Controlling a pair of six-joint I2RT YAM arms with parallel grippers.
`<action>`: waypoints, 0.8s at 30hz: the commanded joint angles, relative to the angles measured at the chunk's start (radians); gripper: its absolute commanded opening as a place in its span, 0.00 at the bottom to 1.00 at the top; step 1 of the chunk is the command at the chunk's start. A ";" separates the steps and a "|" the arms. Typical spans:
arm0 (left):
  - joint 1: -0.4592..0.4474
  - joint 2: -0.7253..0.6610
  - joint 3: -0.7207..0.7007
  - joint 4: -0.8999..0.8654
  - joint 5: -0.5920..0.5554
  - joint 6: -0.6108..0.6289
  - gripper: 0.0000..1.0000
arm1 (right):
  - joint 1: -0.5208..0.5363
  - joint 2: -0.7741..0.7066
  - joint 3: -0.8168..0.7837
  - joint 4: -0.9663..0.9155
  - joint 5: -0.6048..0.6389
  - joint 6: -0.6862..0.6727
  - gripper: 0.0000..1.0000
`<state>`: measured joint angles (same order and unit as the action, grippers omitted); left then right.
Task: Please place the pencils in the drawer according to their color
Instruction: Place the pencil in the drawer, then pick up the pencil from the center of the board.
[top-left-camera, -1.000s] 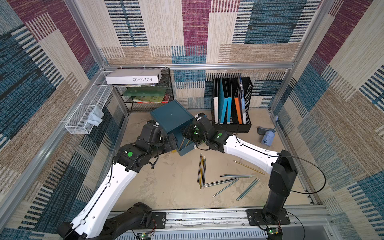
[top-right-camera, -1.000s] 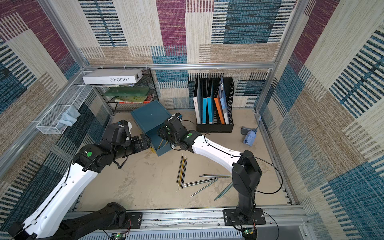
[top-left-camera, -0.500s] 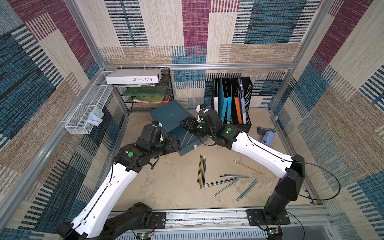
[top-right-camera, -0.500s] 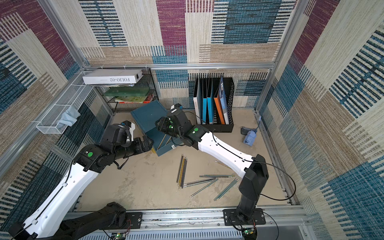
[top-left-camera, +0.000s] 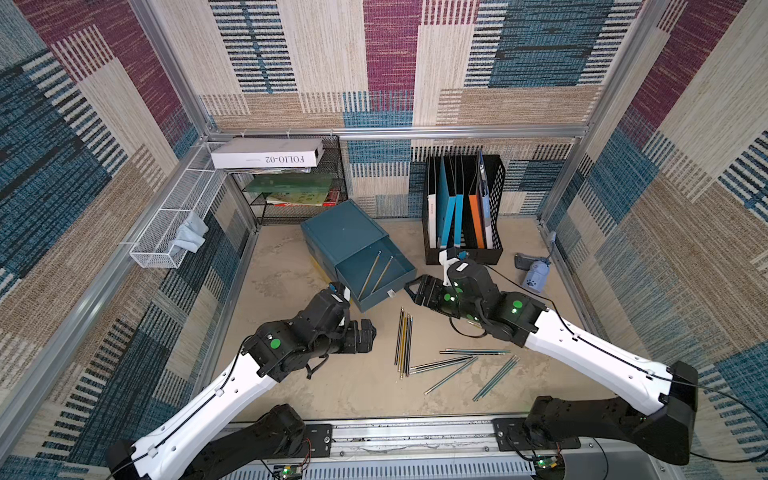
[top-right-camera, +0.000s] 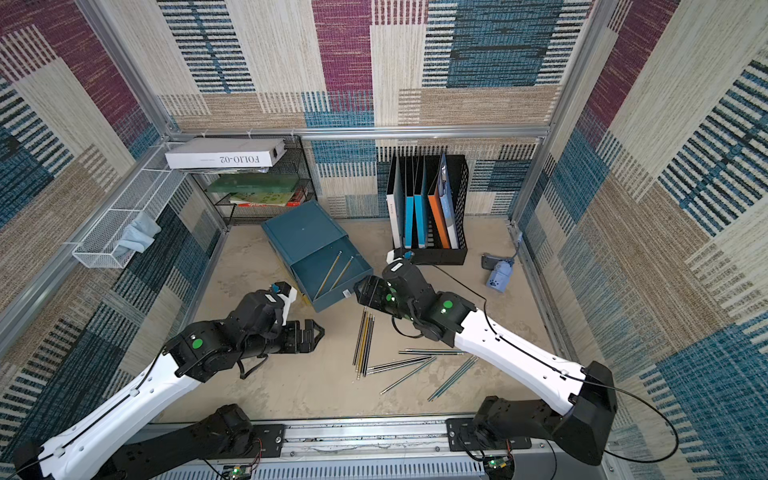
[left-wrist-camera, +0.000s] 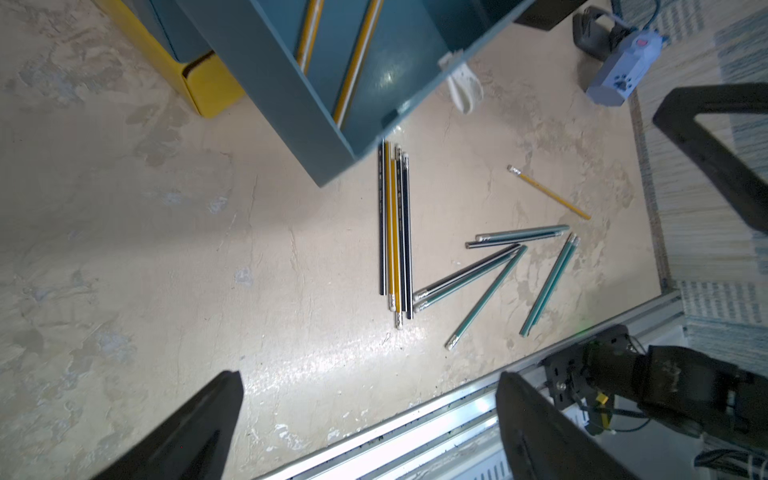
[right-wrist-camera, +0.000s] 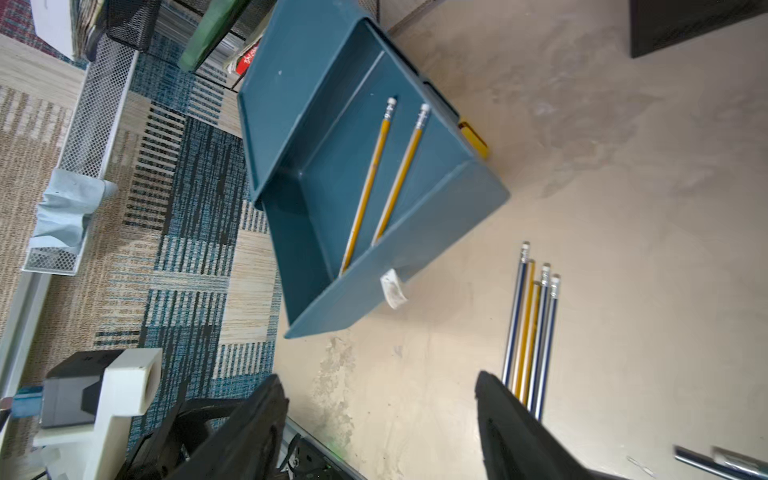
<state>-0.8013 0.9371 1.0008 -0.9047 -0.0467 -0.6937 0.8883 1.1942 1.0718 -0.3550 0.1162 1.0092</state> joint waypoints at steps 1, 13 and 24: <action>-0.096 0.020 -0.036 0.023 -0.110 -0.074 0.99 | -0.003 -0.070 -0.083 -0.033 0.029 -0.004 0.81; -0.352 0.306 -0.049 0.166 -0.227 -0.075 0.99 | -0.041 -0.315 -0.379 -0.104 -0.021 0.036 0.98; -0.345 0.591 0.058 0.290 -0.191 0.021 0.95 | -0.115 -0.446 -0.493 -0.184 -0.064 0.040 0.99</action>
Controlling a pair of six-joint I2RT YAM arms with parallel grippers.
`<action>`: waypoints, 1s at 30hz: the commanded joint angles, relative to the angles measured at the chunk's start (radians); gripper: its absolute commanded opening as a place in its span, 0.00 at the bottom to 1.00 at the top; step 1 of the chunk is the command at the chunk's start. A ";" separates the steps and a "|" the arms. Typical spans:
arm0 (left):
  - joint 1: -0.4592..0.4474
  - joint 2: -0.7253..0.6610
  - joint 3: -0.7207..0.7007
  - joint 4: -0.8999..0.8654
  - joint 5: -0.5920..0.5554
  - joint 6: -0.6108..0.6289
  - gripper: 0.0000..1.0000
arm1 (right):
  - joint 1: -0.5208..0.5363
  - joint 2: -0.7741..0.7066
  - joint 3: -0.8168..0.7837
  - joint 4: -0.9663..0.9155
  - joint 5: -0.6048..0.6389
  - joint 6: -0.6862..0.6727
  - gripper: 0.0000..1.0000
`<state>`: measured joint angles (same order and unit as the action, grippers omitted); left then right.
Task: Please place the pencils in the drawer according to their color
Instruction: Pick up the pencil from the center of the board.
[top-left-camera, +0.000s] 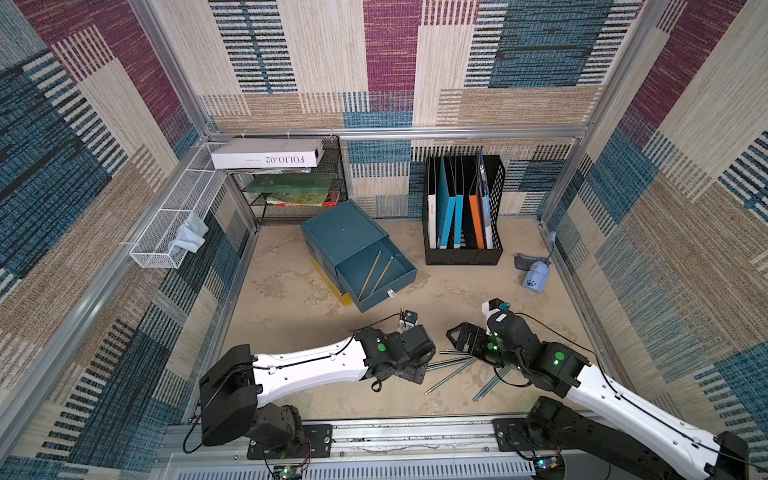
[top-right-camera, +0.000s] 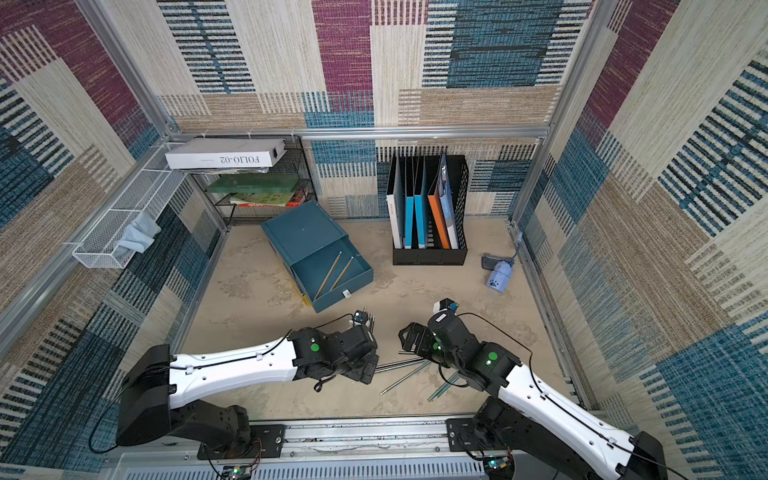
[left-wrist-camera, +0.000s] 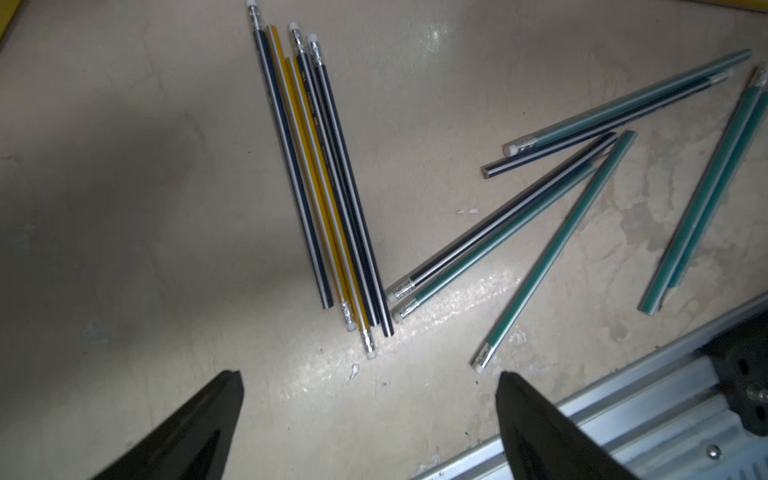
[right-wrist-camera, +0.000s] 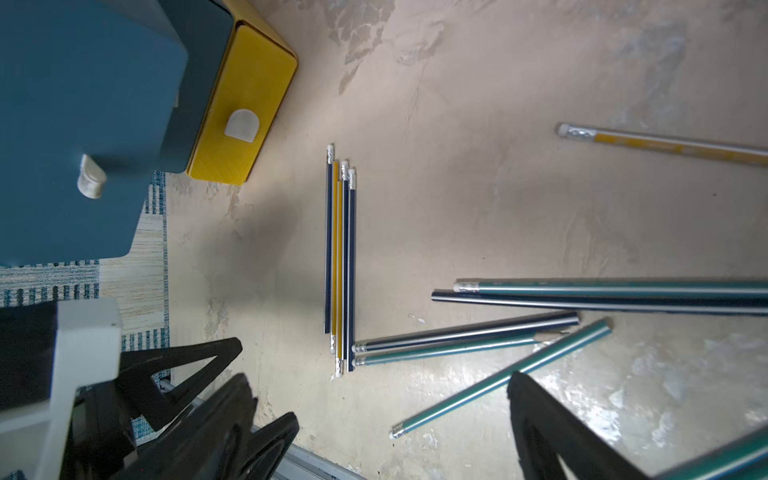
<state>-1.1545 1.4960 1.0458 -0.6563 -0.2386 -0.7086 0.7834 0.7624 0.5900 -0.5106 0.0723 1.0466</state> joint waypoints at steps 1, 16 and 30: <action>0.014 0.043 0.013 0.054 0.009 0.038 0.93 | -0.013 -0.019 -0.017 -0.029 -0.024 0.004 0.99; 0.102 0.169 0.040 0.135 0.062 0.086 0.26 | -0.030 -0.018 -0.044 -0.025 -0.038 0.006 0.98; 0.158 0.204 -0.001 0.173 0.056 0.075 0.20 | -0.039 0.005 -0.040 -0.017 -0.040 -0.005 0.98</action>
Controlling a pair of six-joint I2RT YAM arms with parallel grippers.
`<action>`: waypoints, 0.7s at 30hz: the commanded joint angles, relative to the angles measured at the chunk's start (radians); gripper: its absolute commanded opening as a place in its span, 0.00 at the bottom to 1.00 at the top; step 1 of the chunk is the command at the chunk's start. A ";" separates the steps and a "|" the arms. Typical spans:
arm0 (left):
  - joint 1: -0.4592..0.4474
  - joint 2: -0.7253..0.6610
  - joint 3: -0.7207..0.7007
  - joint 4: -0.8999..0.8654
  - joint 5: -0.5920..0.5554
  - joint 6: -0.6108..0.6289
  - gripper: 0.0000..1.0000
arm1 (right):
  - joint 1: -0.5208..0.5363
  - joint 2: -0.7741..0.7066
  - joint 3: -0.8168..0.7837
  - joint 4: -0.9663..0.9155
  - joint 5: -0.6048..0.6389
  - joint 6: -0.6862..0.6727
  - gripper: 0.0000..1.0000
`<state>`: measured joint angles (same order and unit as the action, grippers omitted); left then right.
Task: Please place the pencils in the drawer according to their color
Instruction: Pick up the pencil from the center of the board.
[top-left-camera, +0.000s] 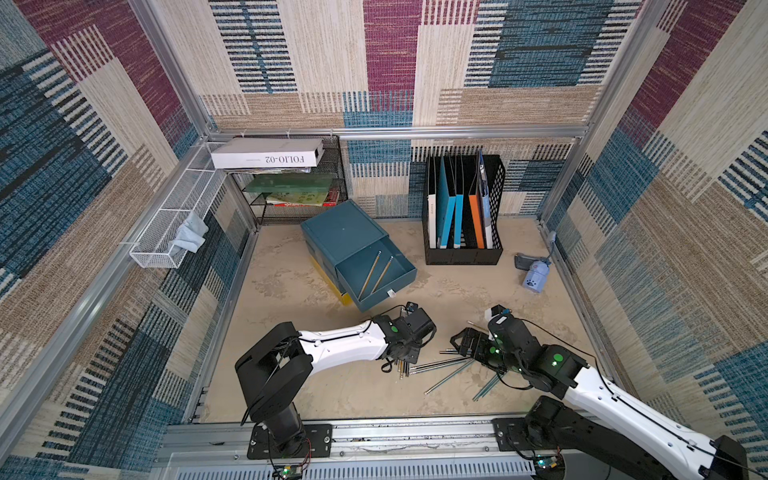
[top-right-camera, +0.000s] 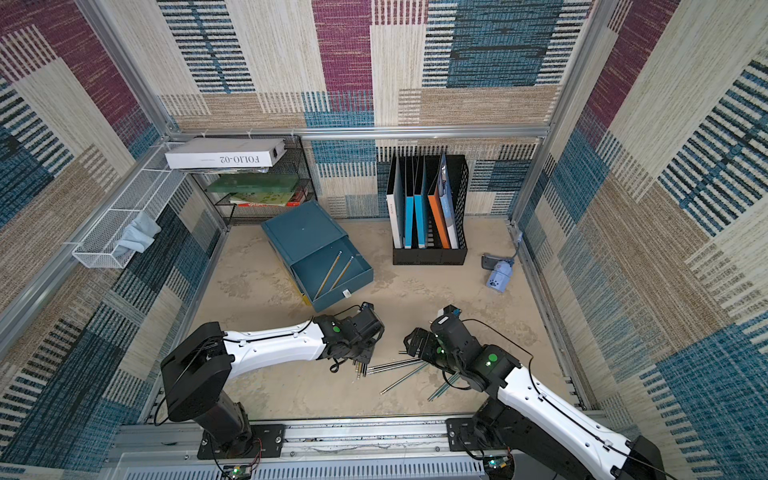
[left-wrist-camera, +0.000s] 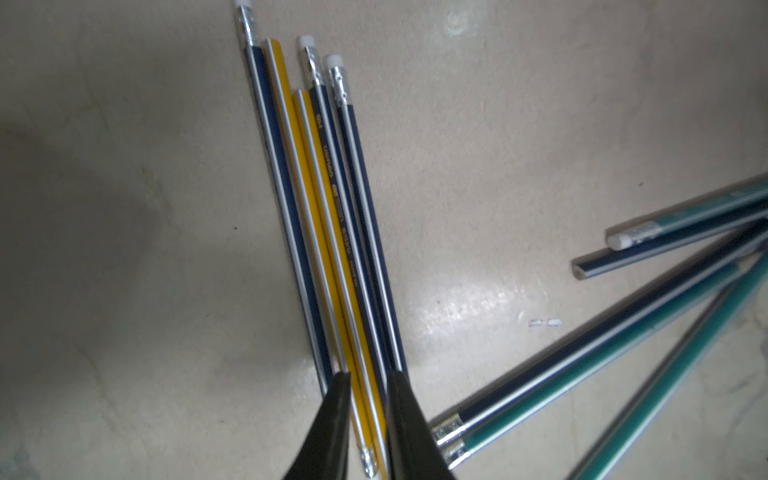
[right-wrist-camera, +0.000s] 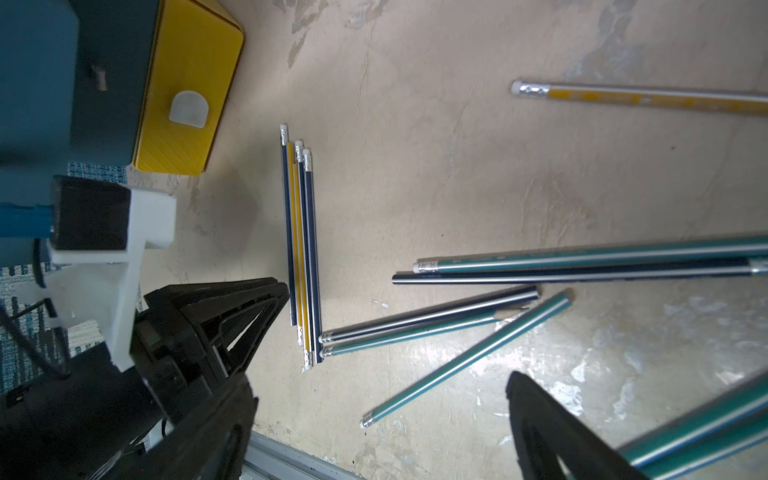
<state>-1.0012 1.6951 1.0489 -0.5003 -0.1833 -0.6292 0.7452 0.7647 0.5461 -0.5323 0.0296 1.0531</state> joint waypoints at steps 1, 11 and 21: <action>0.006 0.009 -0.005 0.019 -0.001 -0.006 0.19 | -0.002 0.005 0.003 0.005 0.003 -0.012 0.98; 0.027 0.045 -0.006 0.034 0.002 0.000 0.18 | -0.007 0.015 0.004 0.005 0.000 -0.023 0.98; 0.041 0.074 -0.009 0.035 0.008 0.013 0.16 | -0.014 0.015 0.001 0.004 -0.003 -0.027 0.98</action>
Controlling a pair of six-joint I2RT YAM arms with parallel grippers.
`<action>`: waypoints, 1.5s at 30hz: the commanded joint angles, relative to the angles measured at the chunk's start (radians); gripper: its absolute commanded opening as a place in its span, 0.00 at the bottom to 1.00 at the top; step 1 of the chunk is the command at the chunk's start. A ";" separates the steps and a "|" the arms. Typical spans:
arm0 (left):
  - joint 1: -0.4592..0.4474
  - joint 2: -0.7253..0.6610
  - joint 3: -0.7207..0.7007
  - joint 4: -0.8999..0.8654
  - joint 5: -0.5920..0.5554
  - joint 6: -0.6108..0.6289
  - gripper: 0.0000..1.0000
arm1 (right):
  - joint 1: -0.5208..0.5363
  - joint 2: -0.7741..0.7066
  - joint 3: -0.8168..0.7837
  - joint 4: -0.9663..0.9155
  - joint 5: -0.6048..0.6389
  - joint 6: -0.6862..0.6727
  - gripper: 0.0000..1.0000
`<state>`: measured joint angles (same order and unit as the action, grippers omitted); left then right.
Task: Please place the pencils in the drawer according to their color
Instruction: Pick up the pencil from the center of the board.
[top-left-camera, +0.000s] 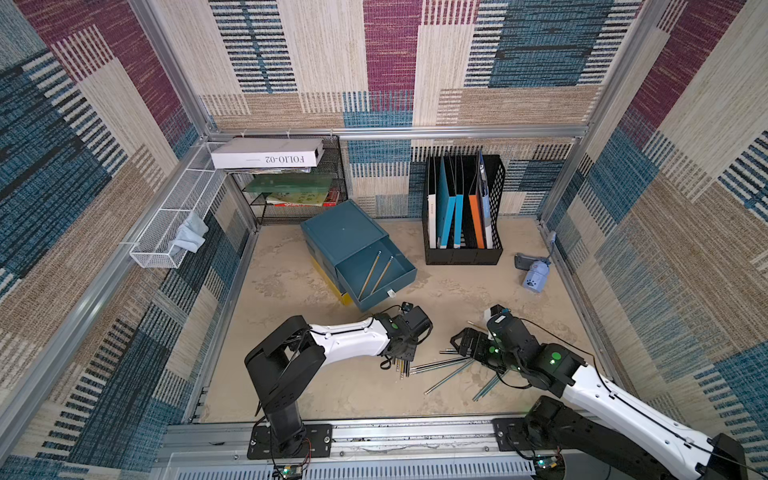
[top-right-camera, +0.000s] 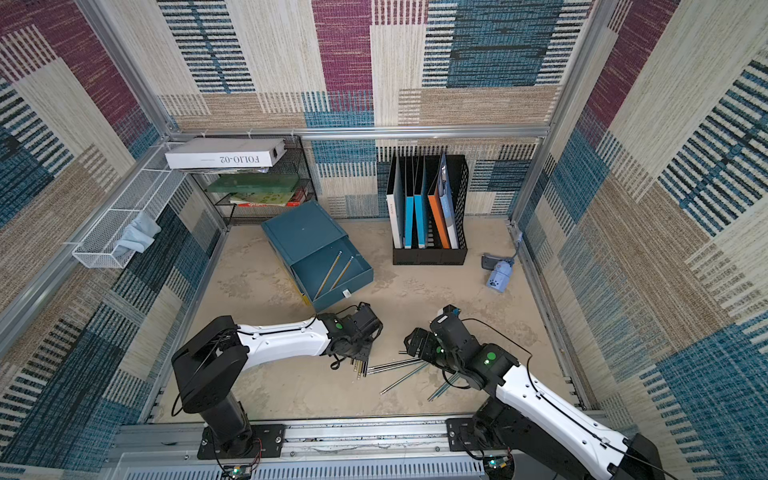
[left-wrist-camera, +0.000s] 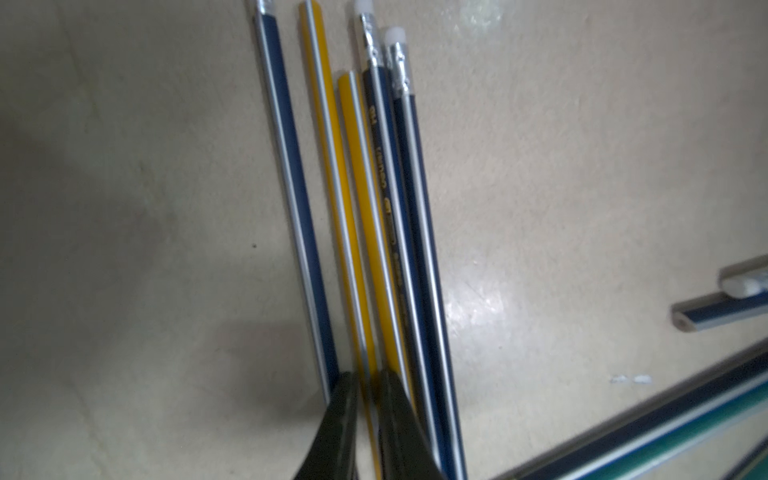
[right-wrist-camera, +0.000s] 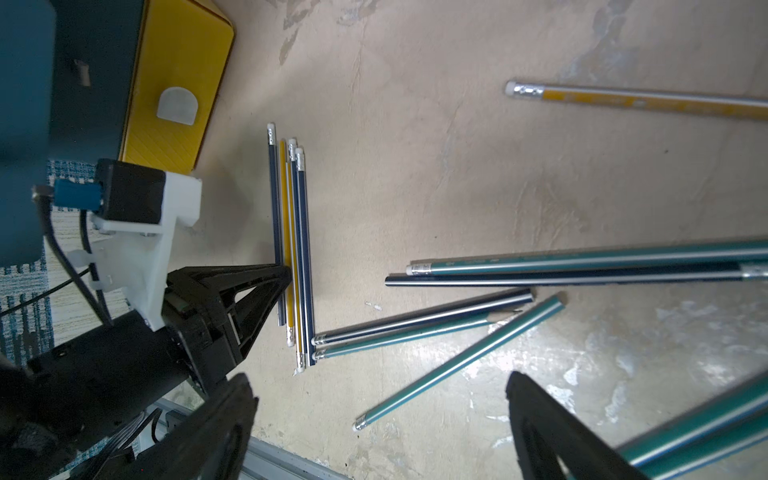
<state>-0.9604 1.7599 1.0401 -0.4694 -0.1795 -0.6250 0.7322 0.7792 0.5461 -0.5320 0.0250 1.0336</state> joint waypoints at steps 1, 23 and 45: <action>0.002 0.013 0.000 0.002 0.004 0.009 0.15 | -0.003 0.000 0.001 0.004 0.001 -0.008 0.98; 0.003 0.122 0.042 -0.137 0.014 -0.016 0.13 | -0.020 0.000 0.047 -0.018 0.004 -0.028 0.98; 0.001 0.024 0.134 -0.225 0.025 0.021 0.00 | -0.028 0.029 0.076 -0.011 0.001 -0.046 0.98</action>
<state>-0.9585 1.8072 1.1542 -0.6418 -0.1642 -0.6239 0.7052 0.8062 0.6235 -0.5404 0.0254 0.9977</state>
